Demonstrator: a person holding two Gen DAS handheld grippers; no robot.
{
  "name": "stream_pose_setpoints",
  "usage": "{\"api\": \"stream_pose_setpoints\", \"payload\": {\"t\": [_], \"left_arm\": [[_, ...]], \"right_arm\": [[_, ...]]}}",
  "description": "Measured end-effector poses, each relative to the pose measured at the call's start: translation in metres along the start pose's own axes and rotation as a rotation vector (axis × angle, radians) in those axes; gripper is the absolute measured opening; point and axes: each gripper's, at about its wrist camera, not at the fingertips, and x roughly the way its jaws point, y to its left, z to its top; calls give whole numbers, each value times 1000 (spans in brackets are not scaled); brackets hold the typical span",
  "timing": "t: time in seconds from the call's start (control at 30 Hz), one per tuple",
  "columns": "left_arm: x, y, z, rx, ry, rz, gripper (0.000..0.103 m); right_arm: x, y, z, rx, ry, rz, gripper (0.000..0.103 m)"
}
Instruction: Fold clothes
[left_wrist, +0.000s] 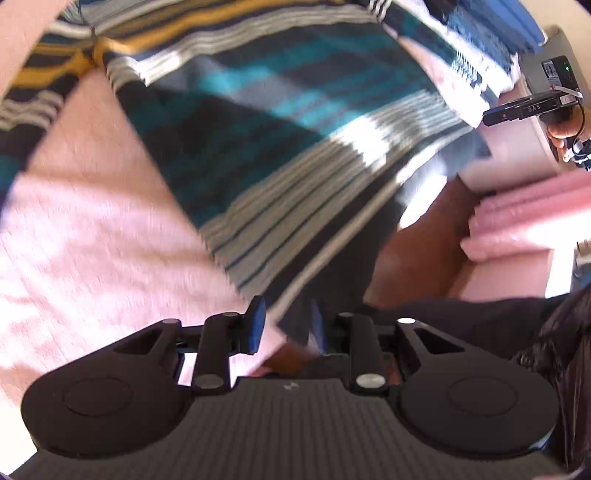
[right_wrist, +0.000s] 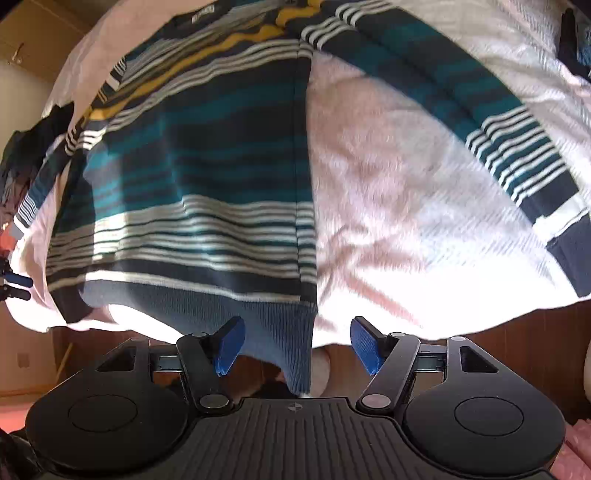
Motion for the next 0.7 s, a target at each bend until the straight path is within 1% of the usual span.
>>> {"api": "stream_pose_setpoints", "payload": {"t": [0.07,0.13,0.2,0.27,0.33,0.4,0.43,0.47,0.53,0.63,0.7], "left_arm": [[-6,-3,11,-5,-42,20,31],[-12,-6,23,-9,-83,39,41],[-12,-8,42,8,-126,61,49],[-5,-10,63,48,-157,75,53],[7,-14,88,116,-189,92,56],[18,-19,116,218,-224,91,59],[22,-23,131,262,-232,105,60],[27,-26,147,305,-240,119,60],[34,-38,182,395,-254,132,61],[53,-63,240,563,-286,142,64],[73,-79,279,665,-294,149,64]], "right_arm": [[-8,4,12,2,-53,-3,67],[-15,11,26,-5,-106,-8,67],[-24,13,38,-18,-151,-55,67],[-32,14,47,-24,-198,-112,67],[-39,10,49,-28,-234,-202,67],[-46,0,46,-26,-268,-317,67],[-50,-5,43,-18,-284,-368,67],[-54,-13,39,-6,-296,-395,67],[-54,-28,37,12,-289,-414,67],[-54,-50,34,38,-276,-439,67],[-45,-62,38,2,-251,-463,67]]}}
